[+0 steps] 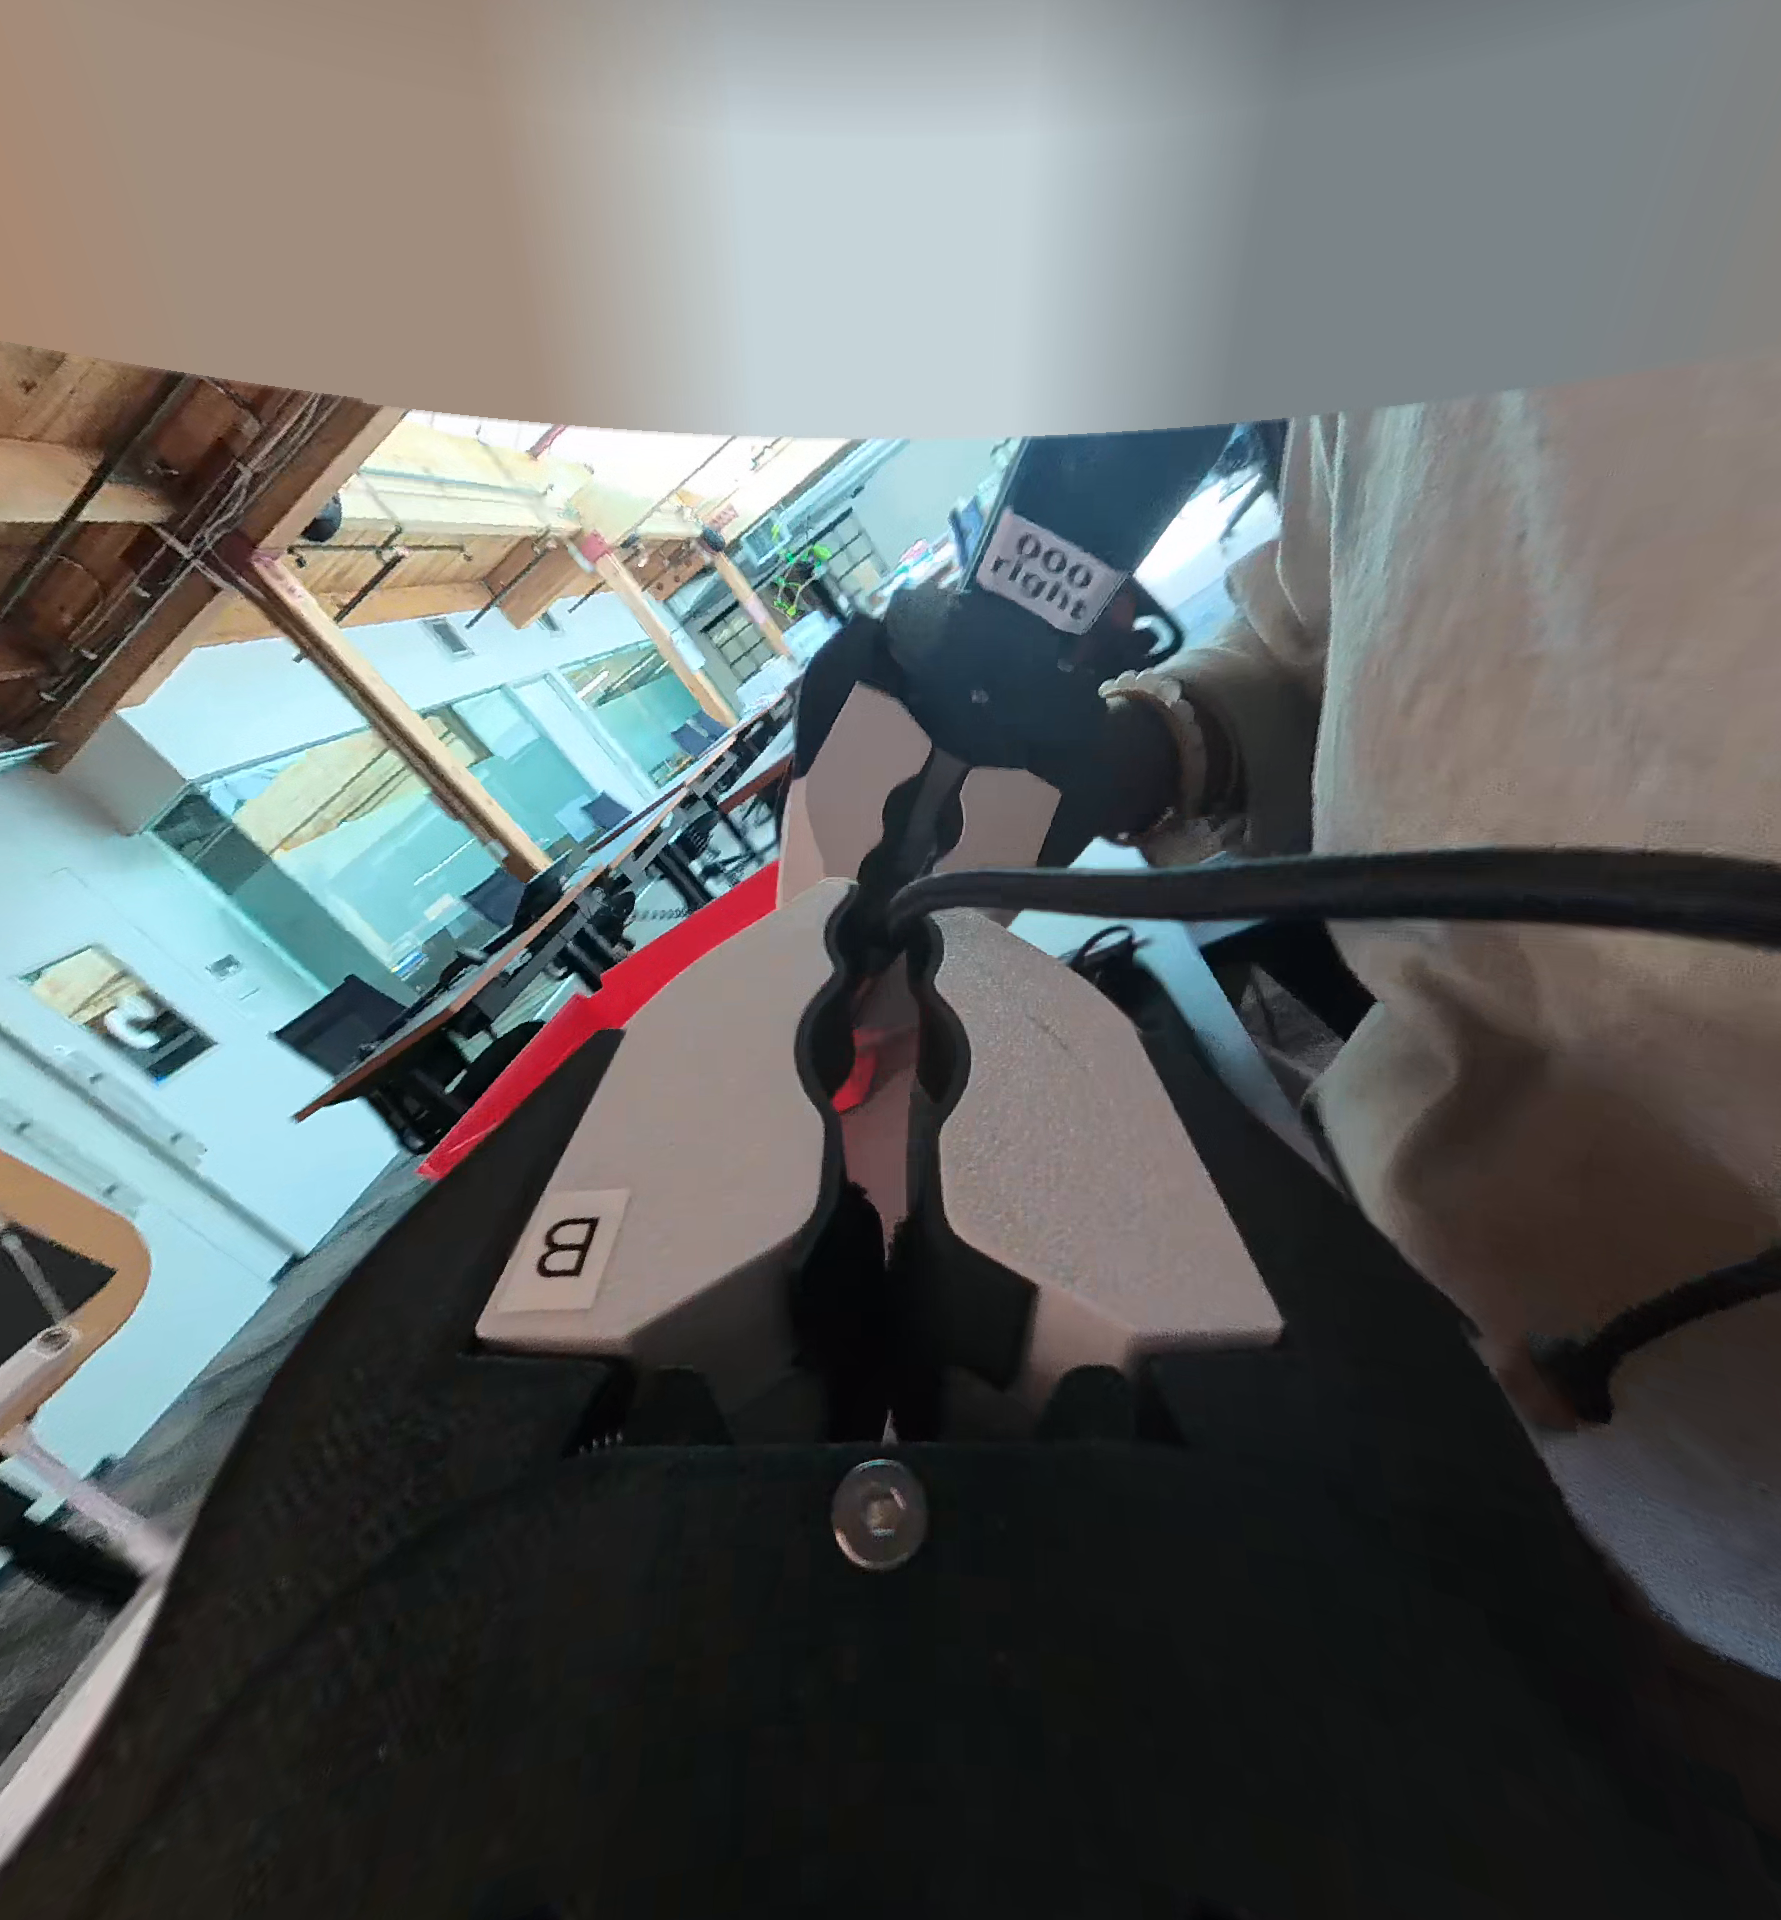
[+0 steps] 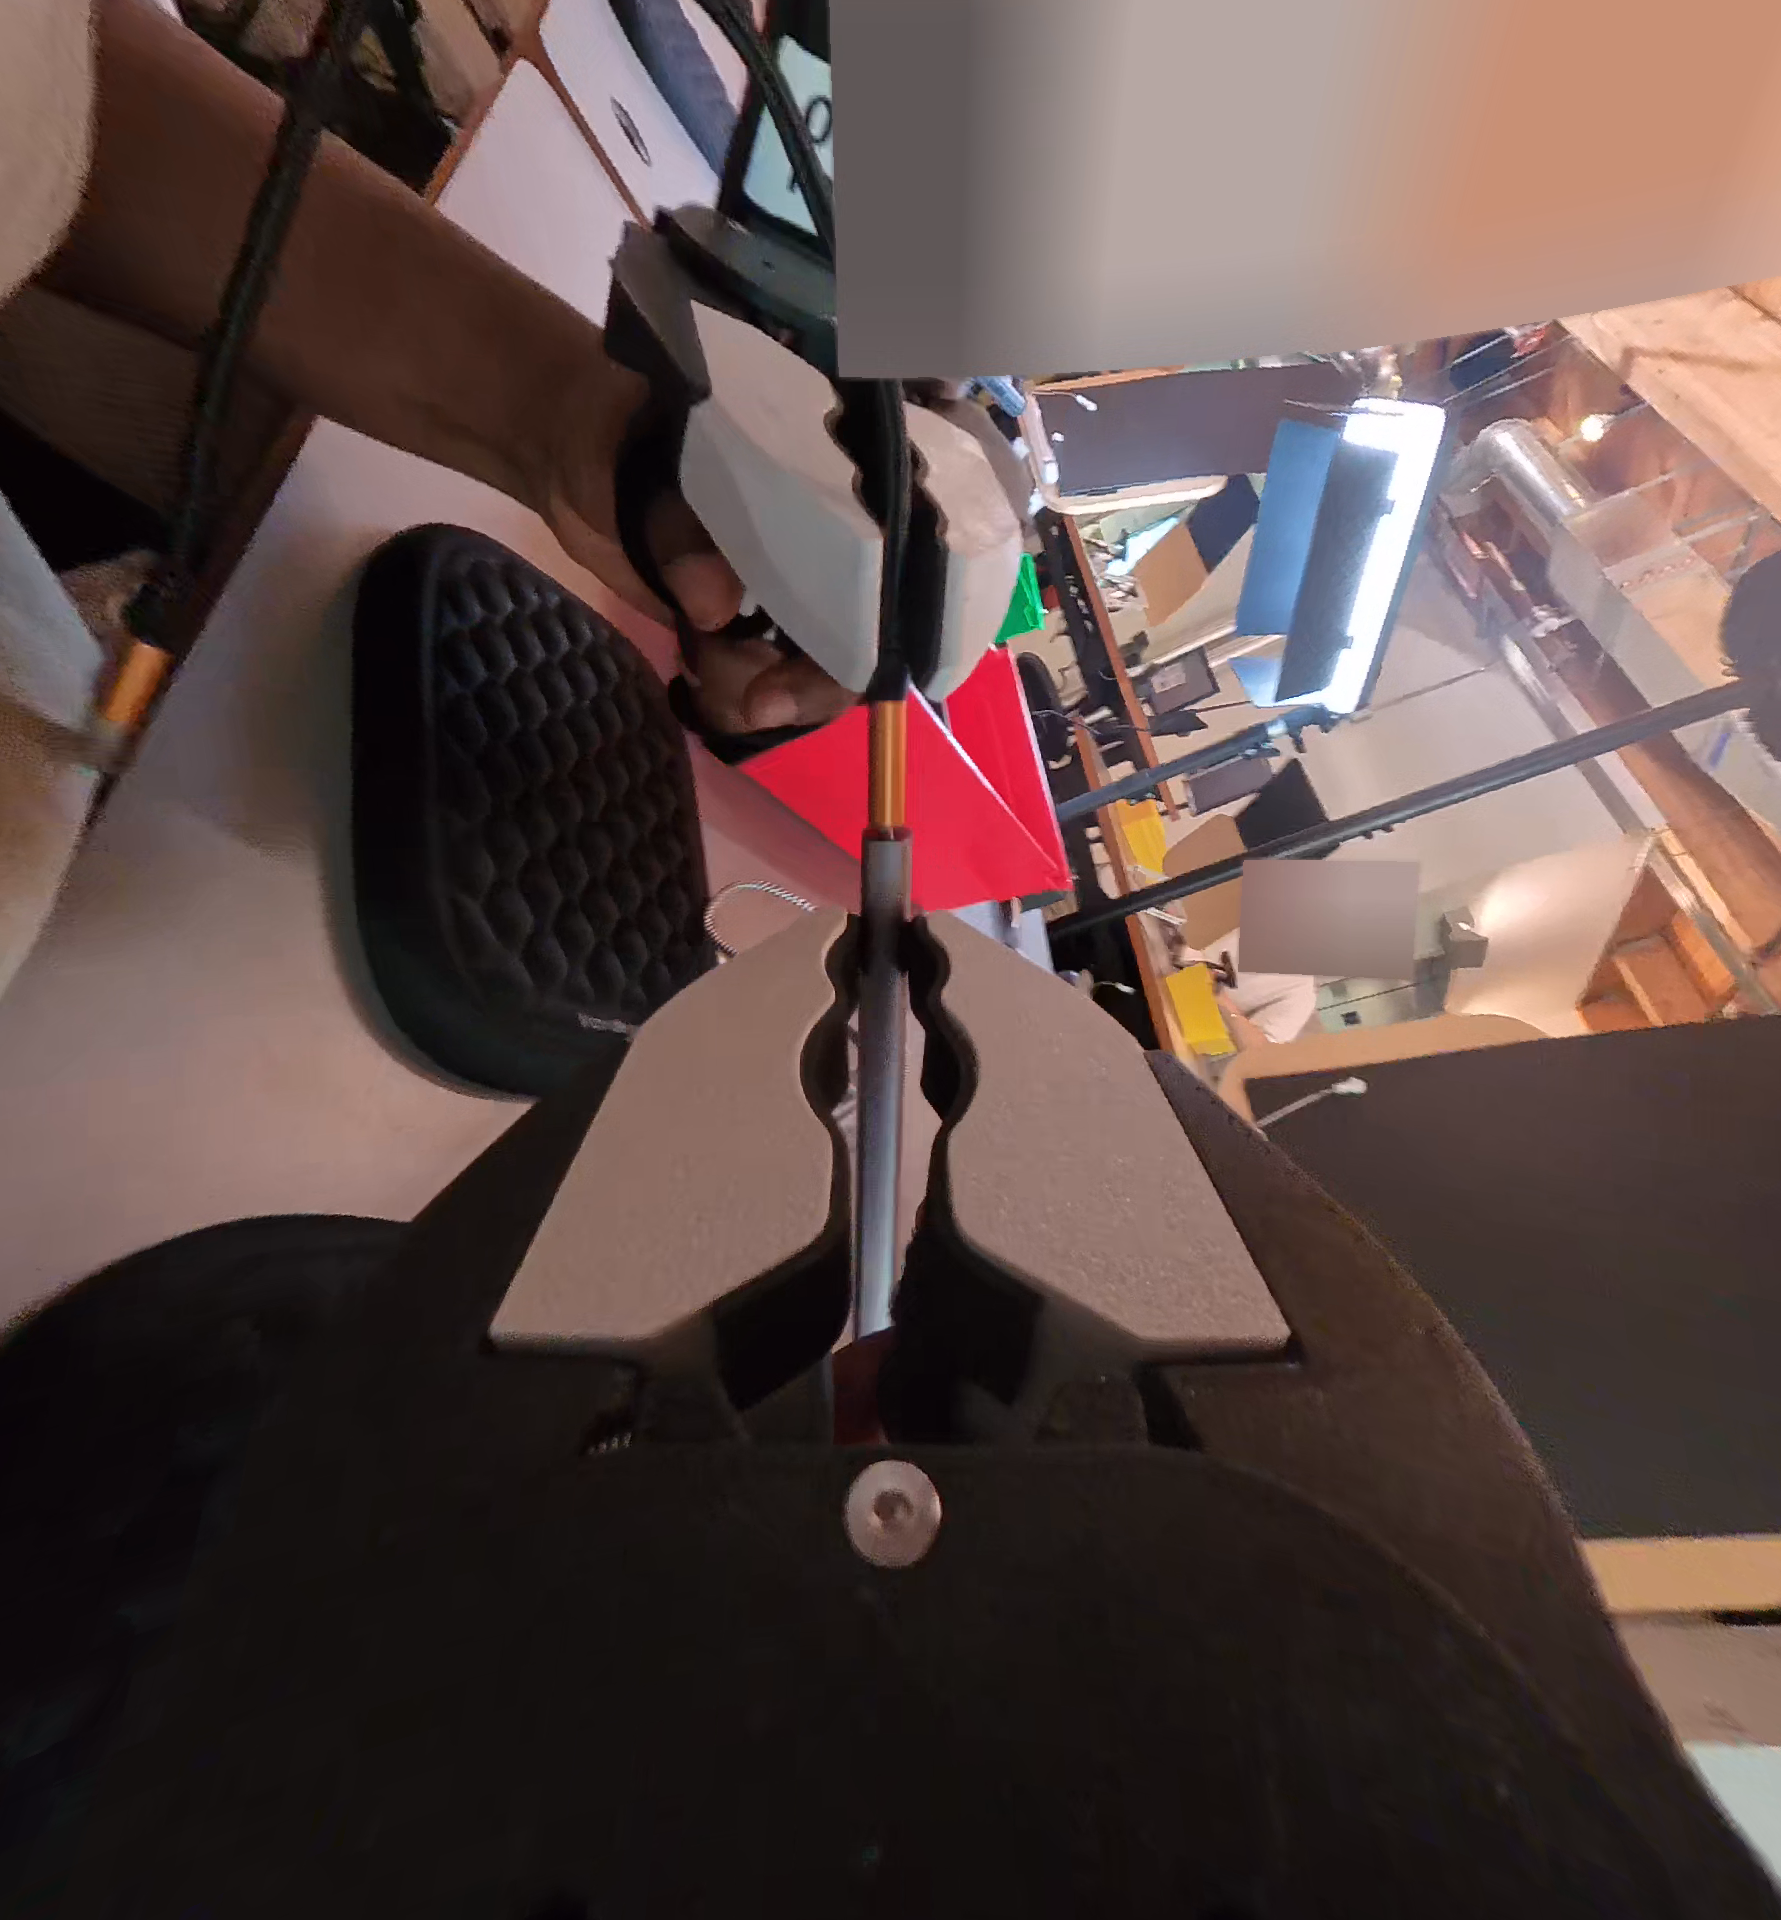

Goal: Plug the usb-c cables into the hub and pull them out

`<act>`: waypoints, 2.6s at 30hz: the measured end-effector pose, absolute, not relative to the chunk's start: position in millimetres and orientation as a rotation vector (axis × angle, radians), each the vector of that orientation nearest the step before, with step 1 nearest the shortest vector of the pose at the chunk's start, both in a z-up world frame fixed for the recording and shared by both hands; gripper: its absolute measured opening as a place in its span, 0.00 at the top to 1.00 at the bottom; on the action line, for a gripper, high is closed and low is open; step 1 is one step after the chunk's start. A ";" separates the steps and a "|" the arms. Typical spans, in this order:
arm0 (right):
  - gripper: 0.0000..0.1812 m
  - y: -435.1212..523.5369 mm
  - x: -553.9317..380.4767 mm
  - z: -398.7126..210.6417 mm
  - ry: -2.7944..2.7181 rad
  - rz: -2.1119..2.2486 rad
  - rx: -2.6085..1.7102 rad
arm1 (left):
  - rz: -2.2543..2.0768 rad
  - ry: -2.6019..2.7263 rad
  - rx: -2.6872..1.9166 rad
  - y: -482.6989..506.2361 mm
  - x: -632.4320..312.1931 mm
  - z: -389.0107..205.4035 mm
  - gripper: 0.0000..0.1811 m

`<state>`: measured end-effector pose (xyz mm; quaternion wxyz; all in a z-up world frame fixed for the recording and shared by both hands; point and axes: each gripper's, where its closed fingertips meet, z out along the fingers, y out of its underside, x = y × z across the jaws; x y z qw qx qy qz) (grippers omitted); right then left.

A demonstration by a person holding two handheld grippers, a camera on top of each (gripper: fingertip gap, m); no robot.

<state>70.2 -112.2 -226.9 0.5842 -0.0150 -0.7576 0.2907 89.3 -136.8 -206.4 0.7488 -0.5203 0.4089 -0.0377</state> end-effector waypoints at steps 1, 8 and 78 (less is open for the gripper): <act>0.96 -115.4 70.4 -229.6 -1.786 0.693 -0.033 | -0.122 0.897 -1.122 -138.2 93.3 -205.4 0.97; 0.96 -111.6 61.9 -233.8 -1.749 0.682 -0.059 | -0.028 0.920 -1.134 -130.9 94.8 -207.1 0.97; 0.95 17.4 49.5 -198.2 -1.526 0.944 -0.778 | 0.736 1.042 -2.196 -72.3 -58.7 -285.3 0.48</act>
